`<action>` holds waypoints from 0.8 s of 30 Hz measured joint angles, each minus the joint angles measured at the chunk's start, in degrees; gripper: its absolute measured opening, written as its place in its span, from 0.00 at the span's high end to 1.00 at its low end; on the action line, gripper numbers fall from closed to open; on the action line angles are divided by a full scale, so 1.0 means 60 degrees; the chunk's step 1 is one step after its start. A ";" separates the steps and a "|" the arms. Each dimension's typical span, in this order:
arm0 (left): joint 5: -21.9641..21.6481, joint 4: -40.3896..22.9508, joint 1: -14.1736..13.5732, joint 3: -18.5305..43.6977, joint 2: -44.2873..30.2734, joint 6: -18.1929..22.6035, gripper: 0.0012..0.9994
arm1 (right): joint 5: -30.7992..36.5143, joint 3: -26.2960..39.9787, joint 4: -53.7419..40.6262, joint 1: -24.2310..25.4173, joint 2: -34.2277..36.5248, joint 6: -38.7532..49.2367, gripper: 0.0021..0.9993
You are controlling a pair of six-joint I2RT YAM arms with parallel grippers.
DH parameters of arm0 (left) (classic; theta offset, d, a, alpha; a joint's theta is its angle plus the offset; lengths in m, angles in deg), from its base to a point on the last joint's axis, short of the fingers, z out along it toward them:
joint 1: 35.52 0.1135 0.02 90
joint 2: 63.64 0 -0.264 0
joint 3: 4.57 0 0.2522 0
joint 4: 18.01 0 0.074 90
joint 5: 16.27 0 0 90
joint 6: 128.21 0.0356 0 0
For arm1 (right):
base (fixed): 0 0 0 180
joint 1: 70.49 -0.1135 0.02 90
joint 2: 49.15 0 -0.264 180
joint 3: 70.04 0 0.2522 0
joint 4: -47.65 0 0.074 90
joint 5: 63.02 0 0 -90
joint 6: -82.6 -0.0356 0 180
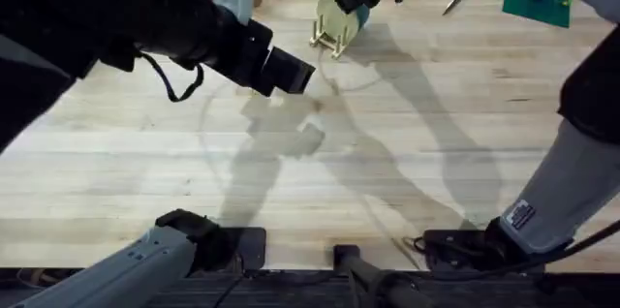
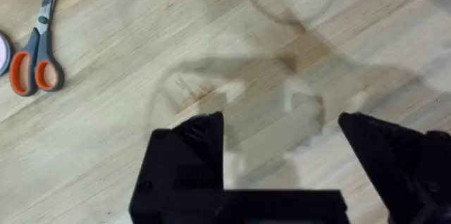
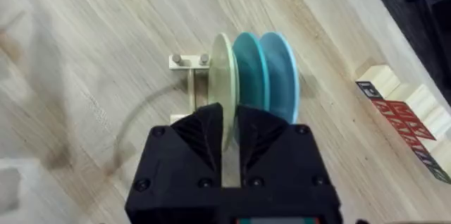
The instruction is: Pick up the plates from the table one by one and place each into a slot on the dish rack.
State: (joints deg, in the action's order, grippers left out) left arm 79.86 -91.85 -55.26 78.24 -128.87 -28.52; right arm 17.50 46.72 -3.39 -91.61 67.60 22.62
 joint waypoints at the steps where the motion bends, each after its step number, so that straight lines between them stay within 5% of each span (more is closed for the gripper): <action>1: 0.0000 0.0000 0.0000 0.0000 0.0001 -0.0002 0.01 | 0.0000 0.0000 -0.0004 0.0000 -0.0004 -0.0029 0.85; 7: 0.0000 0.0000 0.0000 0.0000 0.0001 -0.0003 0.01 | 0.0007 0.0000 -0.0389 0.0000 -0.0294 -0.0148 0.85; 14: 0.0000 0.0000 0.0000 0.0000 0.0001 -0.0003 0.01 | 0.0007 0.0004 -0.1225 0.0000 -0.1937 -0.0441 0.81; 20: 0.0000 0.0000 0.0000 0.0000 0.0001 -0.0003 0.00 | 0.0004 0.0066 -0.2834 0.0000 -0.3136 -0.0793 0.42; 23: 0.0000 0.0000 0.0000 0.0000 0.0001 0.0001 0.01 | 0.0007 0.0066 -0.3715 0.0000 -0.3508 -0.0997 0.04; 24: -0.0003 0.0000 0.0000 0.0000 0.0001 -0.0002 0.01 | 0.0004 0.0066 -0.3980 0.0000 -0.3600 -0.1033 0.01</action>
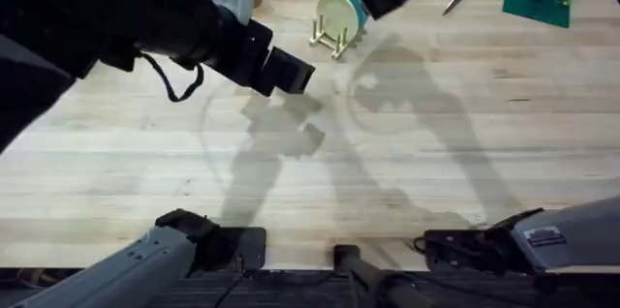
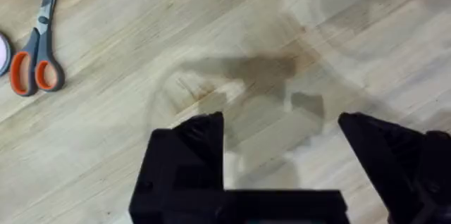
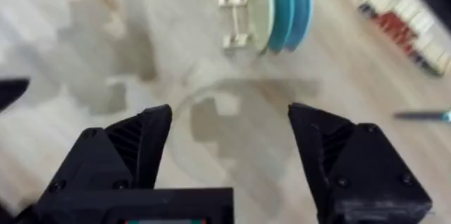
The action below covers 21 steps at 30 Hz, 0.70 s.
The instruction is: Pick up the plates from the table one by one and place each into a slot on the dish rack.
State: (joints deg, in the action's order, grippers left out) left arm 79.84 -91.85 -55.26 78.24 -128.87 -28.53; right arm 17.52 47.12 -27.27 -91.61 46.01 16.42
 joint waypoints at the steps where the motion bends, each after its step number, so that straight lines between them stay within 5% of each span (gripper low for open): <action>1: 0.0001 0.0000 0.0000 0.0000 -0.0002 0.0001 0.01 | 0.0000 0.0000 -0.0256 0.0000 -0.0089 -0.0039 0.01; 11: 0.0001 -0.0036 0.0000 0.0000 0.0000 -0.0052 0.01 | 0.0000 0.0001 -0.2296 0.0000 -0.0561 -0.0187 0.00; 21: -0.0001 -0.0034 0.0000 0.0000 0.0000 -0.0074 0.01 | 0.0000 0.0000 -0.2533 0.0000 -0.0563 -0.0190 0.00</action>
State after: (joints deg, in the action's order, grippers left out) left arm 79.84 -92.05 -55.26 78.24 -128.87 -28.97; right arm 17.52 47.12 -42.47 -91.61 42.63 15.28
